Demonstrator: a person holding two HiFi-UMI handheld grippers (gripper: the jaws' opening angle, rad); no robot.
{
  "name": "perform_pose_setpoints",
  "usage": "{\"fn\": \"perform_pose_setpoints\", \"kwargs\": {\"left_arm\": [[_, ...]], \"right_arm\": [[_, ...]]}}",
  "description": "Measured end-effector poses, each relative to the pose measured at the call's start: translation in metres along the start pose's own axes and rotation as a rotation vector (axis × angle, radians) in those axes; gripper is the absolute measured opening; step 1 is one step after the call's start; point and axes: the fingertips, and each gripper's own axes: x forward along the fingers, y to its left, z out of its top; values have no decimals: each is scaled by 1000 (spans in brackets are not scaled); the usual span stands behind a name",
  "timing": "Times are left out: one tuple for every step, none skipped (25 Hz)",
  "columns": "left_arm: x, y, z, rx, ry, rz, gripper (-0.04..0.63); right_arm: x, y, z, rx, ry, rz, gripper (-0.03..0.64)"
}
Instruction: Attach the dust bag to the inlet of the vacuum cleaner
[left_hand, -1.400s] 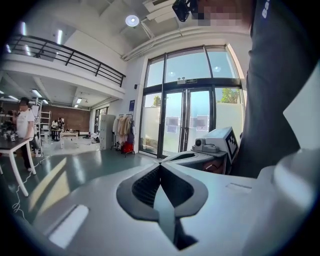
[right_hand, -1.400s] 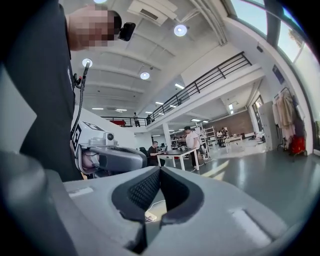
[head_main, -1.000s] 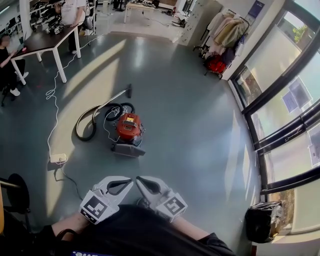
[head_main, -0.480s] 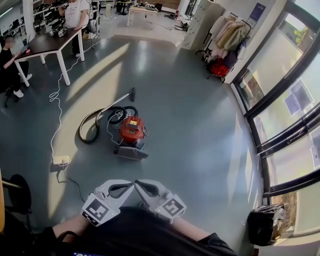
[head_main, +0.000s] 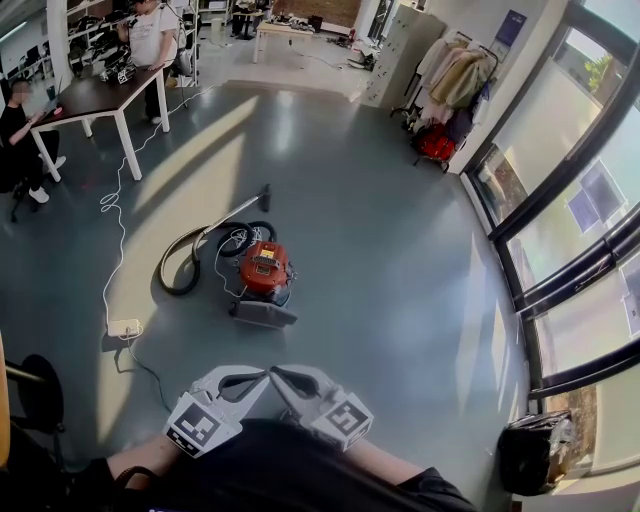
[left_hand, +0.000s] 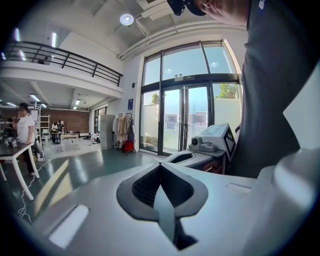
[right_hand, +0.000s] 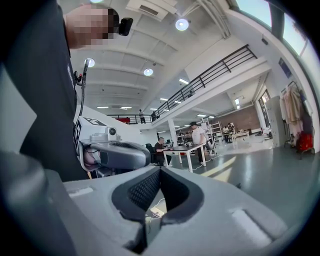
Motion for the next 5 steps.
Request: {"fn": "perform_pose_setpoints", "kwargs": {"left_arm": [[0, -1, 1, 0, 2, -1, 17], [0, -3, 2, 1, 3, -2, 17], [1, -4, 2, 2, 5, -2, 17], [1, -5, 3, 3, 6, -3, 17], [1, -6, 4, 4, 7, -3, 17]], "right_arm": [[-1, 0, 1, 1, 0, 0, -9], [-2, 1, 3, 1, 0, 0, -9], [-4, 1, 4, 1, 0, 1, -9], [-5, 0, 4, 2, -1, 1, -9], [-7, 0, 4, 2, -1, 2, -9]]}}
